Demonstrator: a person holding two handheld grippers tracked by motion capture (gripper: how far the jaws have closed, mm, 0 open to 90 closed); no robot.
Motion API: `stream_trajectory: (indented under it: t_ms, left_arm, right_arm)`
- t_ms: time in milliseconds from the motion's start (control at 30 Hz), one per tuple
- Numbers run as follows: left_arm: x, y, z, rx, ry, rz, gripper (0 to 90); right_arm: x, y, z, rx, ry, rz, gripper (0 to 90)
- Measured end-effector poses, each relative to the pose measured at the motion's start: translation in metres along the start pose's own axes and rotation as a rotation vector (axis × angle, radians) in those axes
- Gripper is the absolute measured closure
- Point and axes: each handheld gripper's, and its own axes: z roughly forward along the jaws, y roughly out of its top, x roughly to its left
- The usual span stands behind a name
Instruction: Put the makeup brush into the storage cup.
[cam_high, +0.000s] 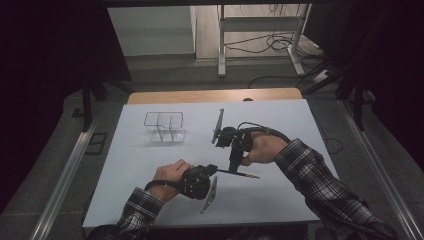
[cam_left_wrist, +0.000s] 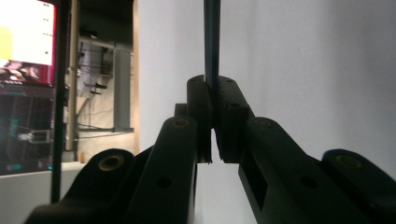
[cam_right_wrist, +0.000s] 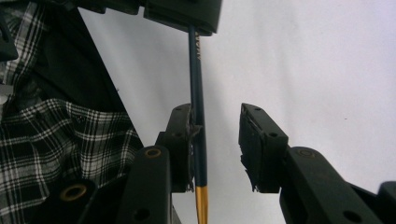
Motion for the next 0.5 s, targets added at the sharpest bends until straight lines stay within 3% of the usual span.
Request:
stream_trajectory:
  t_ms: [500]
  left_arm:
    - [0.004,-0.009,-0.001,-0.002,-0.045,-0.121,86.5]
  right_arm:
    - [-0.006,-0.015,-0.012,-0.123,-0.013,0.046,58.2]
